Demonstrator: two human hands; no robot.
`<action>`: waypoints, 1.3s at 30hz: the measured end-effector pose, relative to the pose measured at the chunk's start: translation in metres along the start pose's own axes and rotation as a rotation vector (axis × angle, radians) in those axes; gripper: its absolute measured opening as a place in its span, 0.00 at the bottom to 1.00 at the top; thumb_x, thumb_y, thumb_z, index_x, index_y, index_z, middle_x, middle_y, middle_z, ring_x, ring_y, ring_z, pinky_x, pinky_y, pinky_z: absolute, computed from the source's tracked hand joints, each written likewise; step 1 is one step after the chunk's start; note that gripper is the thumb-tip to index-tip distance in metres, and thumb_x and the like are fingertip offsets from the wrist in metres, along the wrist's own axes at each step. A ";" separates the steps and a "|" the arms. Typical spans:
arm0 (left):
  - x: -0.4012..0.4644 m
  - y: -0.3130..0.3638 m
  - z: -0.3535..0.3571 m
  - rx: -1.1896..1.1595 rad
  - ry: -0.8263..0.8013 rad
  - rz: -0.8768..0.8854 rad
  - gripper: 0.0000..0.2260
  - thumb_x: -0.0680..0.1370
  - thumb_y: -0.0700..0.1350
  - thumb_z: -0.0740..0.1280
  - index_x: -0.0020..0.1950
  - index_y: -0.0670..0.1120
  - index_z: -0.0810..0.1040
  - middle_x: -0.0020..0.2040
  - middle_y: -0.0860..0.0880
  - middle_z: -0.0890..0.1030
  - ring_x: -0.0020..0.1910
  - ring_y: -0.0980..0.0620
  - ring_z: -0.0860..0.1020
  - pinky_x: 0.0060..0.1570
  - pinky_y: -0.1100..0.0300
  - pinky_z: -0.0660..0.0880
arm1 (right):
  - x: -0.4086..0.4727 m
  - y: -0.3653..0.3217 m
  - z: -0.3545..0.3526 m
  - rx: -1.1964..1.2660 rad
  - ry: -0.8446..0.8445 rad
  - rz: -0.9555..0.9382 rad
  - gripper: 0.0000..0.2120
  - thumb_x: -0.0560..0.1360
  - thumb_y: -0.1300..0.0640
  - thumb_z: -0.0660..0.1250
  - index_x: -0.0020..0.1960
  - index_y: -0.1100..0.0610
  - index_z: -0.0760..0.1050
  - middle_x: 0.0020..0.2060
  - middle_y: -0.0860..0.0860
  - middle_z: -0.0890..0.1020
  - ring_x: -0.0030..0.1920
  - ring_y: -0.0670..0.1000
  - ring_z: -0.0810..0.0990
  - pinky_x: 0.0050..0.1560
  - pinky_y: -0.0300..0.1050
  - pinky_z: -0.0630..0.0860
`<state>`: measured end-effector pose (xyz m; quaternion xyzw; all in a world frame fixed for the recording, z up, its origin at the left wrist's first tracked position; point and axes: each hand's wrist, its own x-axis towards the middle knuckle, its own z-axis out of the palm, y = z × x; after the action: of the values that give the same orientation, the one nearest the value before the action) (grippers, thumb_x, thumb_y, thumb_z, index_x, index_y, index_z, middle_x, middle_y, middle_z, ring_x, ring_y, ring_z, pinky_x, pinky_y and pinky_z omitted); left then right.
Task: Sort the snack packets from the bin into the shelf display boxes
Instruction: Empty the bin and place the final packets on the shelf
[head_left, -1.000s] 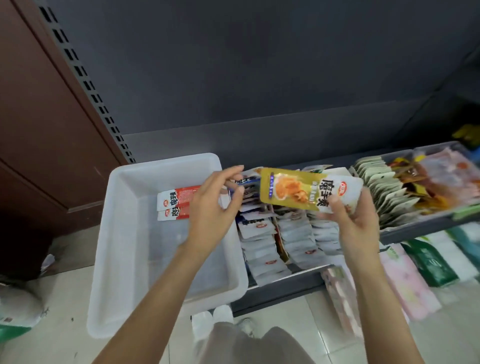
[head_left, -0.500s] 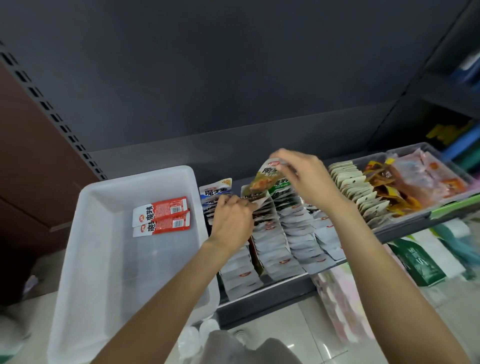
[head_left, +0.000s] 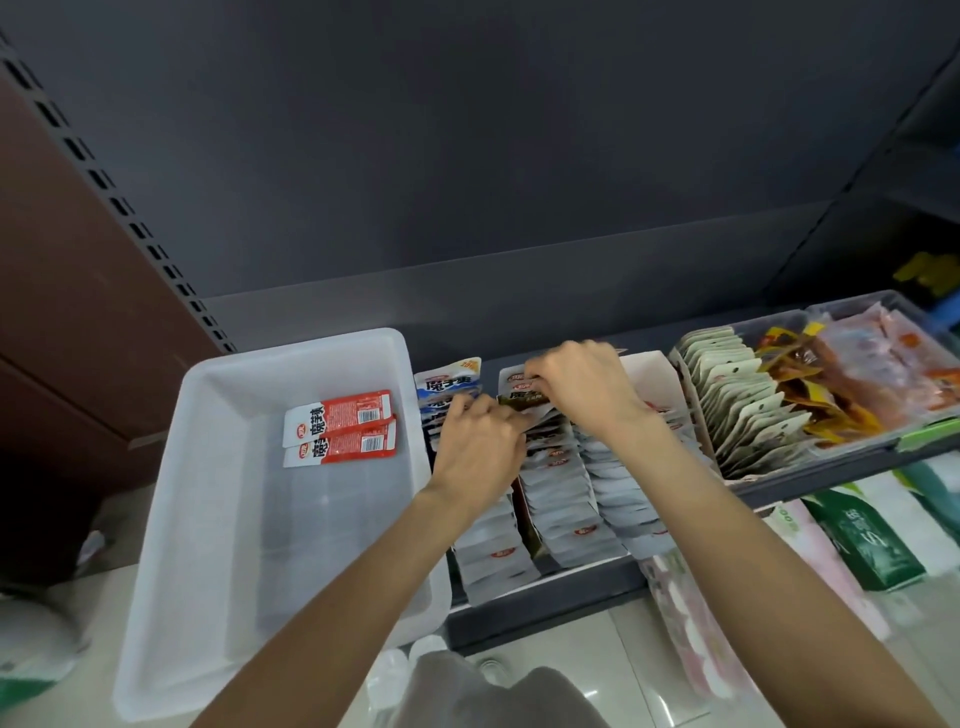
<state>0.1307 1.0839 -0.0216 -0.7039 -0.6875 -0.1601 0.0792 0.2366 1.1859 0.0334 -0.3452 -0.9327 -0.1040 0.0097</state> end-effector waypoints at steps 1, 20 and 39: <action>0.000 0.000 0.000 -0.002 -0.006 0.001 0.11 0.72 0.43 0.70 0.54 0.51 0.83 0.42 0.51 0.85 0.43 0.50 0.80 0.48 0.53 0.71 | 0.000 0.001 0.000 0.005 -0.012 0.015 0.08 0.76 0.60 0.62 0.45 0.50 0.78 0.39 0.51 0.81 0.42 0.58 0.81 0.36 0.43 0.65; -0.110 -0.150 -0.012 -0.274 0.341 -0.618 0.09 0.74 0.42 0.64 0.52 0.41 0.77 0.48 0.45 0.79 0.48 0.46 0.74 0.48 0.56 0.69 | -0.010 -0.141 -0.023 0.803 0.476 -0.185 0.10 0.76 0.59 0.63 0.53 0.56 0.80 0.46 0.50 0.84 0.41 0.50 0.83 0.39 0.43 0.80; -0.132 -0.208 0.020 -0.812 0.035 -1.257 0.23 0.78 0.48 0.63 0.73 0.46 0.64 0.69 0.46 0.69 0.68 0.46 0.68 0.61 0.54 0.70 | 0.088 -0.250 0.064 0.210 -0.305 -0.188 0.15 0.77 0.67 0.55 0.64 0.62 0.65 0.54 0.59 0.80 0.55 0.60 0.79 0.49 0.51 0.73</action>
<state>-0.0742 0.9749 -0.1068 -0.1498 -0.8456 -0.4275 -0.2826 0.0117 1.0704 -0.0684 -0.2655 -0.9572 0.0466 -0.1055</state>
